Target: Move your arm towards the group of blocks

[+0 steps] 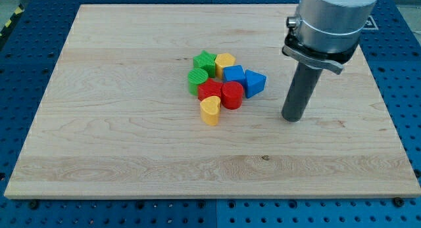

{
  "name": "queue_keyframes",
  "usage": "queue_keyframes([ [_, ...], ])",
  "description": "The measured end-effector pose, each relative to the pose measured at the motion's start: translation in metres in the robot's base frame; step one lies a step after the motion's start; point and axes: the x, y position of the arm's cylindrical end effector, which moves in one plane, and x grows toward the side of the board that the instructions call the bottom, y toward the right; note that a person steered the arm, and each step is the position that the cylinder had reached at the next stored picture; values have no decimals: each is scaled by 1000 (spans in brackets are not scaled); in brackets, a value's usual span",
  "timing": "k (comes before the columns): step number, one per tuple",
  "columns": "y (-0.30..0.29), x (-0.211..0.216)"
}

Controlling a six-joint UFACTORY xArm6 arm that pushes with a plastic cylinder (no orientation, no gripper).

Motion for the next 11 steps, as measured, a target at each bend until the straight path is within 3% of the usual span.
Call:
queue_keyframes([
  [8,-2,6],
  [11,-91,-34],
])
